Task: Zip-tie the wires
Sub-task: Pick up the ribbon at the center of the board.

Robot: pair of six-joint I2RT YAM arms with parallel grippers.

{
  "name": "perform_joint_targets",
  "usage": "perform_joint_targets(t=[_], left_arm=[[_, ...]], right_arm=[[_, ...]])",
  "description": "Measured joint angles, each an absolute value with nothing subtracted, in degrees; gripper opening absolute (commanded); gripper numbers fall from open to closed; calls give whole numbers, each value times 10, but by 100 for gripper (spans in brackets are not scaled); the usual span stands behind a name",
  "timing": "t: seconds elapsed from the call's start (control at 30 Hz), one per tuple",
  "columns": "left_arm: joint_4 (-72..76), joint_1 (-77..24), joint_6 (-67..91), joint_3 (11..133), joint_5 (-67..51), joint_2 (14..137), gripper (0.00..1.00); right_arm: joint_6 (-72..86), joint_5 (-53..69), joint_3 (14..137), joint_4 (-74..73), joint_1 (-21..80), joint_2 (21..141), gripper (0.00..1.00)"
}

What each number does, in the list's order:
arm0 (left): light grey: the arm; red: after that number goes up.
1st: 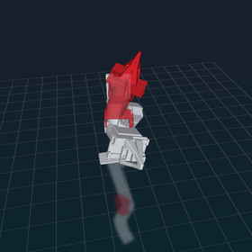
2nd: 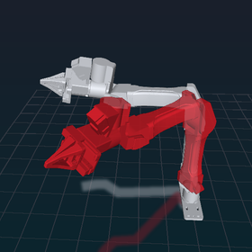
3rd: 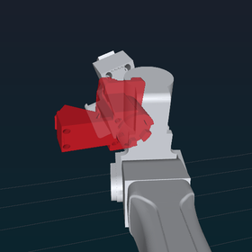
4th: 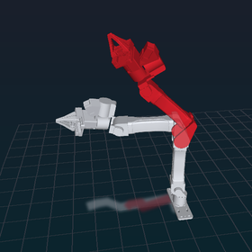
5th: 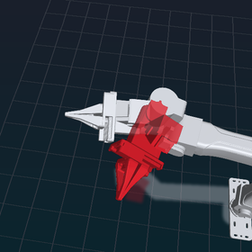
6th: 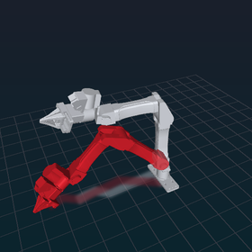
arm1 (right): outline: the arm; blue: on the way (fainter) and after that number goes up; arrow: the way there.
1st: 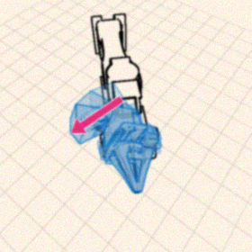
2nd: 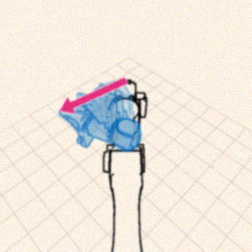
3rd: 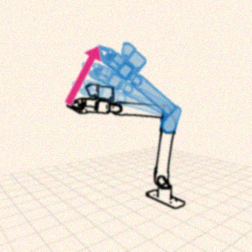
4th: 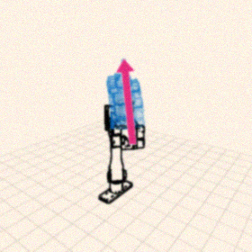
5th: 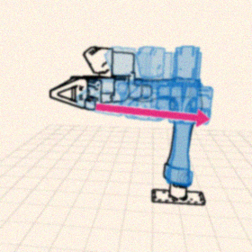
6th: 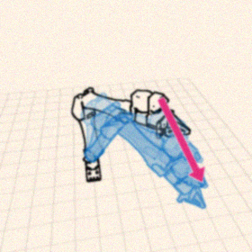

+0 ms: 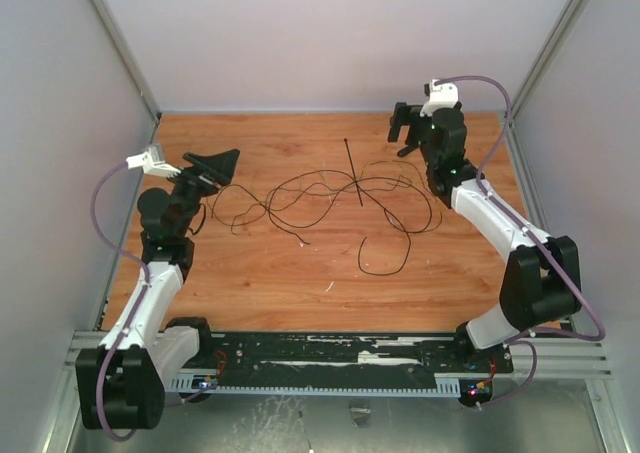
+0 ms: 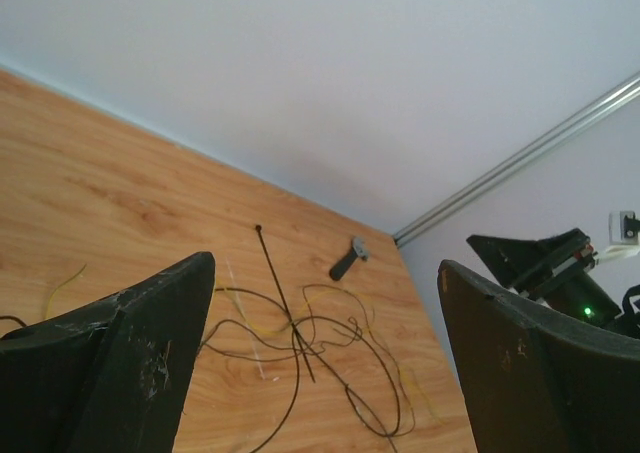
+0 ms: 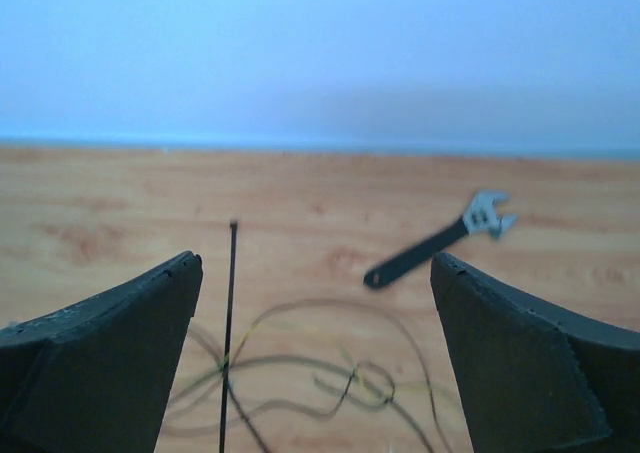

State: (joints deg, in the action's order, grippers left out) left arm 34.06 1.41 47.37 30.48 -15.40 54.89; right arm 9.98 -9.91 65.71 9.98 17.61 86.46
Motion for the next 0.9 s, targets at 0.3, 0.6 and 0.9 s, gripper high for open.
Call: perform_joint_targets(t=[0.3,0.6,0.9], left_arm=[[311,14,453,301,-110,491,98],[275,14,450,301,-96,514,98],[270,14,449,301,-96,521,98]], right_arm=[[71,-61,934,48,173,1056,85],[73,-38,1112,-72,197,1256,66],[73,-32,1231,-148,234,1396,62]])
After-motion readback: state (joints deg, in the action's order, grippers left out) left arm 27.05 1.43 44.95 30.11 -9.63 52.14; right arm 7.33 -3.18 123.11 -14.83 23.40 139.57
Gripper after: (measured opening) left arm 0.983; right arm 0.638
